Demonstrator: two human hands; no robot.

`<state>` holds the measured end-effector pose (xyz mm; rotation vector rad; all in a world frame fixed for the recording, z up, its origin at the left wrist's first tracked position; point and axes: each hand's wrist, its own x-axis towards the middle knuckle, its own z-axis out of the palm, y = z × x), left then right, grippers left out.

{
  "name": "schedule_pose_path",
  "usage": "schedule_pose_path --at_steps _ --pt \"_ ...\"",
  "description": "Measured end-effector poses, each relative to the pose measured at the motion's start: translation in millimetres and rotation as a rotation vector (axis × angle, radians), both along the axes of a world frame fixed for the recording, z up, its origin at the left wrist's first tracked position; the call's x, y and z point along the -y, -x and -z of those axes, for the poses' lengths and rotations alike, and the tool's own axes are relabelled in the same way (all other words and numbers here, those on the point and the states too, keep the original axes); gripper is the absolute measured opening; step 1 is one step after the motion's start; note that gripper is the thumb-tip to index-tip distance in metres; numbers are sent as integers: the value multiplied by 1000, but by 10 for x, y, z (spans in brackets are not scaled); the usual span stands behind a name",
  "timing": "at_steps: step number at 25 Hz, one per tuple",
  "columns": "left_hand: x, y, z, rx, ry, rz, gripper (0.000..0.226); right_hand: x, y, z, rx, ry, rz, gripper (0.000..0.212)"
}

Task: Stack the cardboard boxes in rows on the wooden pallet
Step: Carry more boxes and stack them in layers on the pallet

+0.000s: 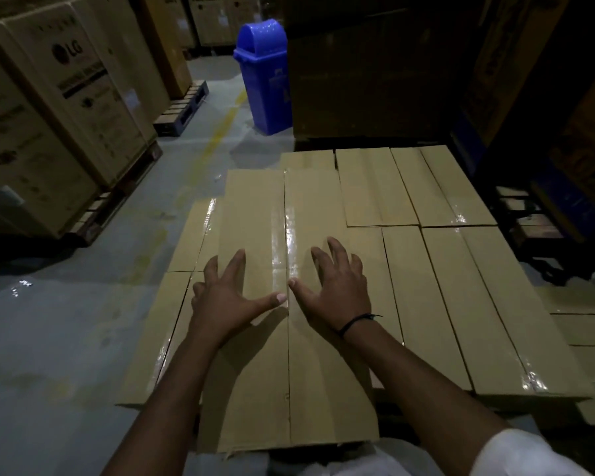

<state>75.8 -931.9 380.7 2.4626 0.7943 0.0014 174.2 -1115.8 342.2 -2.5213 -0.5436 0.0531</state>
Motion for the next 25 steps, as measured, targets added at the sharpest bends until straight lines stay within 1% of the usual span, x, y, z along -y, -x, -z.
schedule_pose_path --at_steps 5,11,13,19,23,25 --pt "-84 -484 405 -134 143 16 130 19 -409 473 -103 54 -11 75" --pt "-205 -937 808 -223 201 21 119 -94 -840 890 -169 113 -30 73" --pt "-311 -1050 985 -251 197 56 119 -171 -955 1018 -195 137 -33 74" --pt "-630 -1389 1486 -390 308 168 128 -308 -1151 1380 -230 261 11 76" --pt "-702 -1509 1747 -444 336 221 120 -312 -1233 1609 -282 305 -5 76" --pt "-692 -1514 1844 -452 353 245 119 -303 -1268 1722 -308 341 -16 77"
